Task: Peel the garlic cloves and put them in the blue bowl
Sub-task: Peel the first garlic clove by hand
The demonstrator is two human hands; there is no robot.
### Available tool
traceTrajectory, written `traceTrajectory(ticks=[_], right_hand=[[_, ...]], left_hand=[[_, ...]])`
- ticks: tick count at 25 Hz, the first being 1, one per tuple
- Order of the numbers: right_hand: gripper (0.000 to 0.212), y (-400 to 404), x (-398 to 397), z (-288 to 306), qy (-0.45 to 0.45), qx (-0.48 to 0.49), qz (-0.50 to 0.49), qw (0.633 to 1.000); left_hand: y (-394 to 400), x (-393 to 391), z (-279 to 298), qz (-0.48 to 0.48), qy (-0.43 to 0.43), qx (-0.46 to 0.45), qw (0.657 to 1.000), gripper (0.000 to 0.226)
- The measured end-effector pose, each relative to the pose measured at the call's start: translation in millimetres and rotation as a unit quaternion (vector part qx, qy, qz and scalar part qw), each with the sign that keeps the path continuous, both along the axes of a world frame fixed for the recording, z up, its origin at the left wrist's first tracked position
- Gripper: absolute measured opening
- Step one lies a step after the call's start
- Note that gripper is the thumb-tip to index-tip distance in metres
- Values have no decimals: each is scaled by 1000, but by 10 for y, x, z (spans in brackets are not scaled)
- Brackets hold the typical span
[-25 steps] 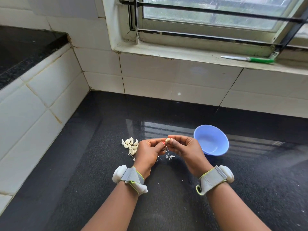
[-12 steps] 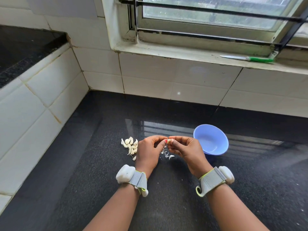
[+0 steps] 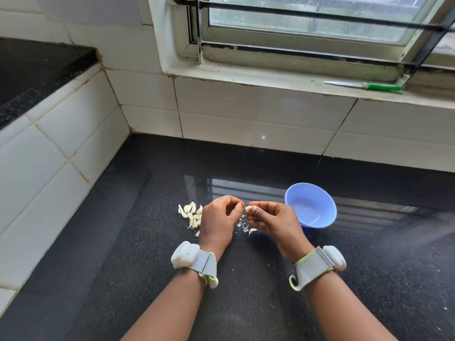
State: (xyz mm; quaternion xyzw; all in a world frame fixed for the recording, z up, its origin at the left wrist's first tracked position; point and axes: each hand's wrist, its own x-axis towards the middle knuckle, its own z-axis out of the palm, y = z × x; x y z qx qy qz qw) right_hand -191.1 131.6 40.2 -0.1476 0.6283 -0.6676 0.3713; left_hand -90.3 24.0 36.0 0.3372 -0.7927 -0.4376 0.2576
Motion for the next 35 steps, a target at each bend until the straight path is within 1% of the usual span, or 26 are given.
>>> traceTrajectory(ticks=[5, 9, 19, 26, 35], right_hand=[[9, -19, -16, -8, -26, -5, -11, 1000], [8, -7, -42, -6, -43, -7, -8, 999], [8, -11, -61, 34, -27, -1, 2, 1000], [6, -30, -43, -21, -24, -2, -19, 1000], [8, -20, -6, -38, -30, 8, -9, 999]], left_hand=[[5, 14, -17, -2, 2, -14, 1000, 11], [11, 43, -34, -49, 22, -44, 998, 18], [-42, 29, 8, -62, 11, -17, 998, 14], [39, -4, -7, -32, 10, -32, 999, 11], [79, -24, -43, 5, 2, -45, 999, 8]])
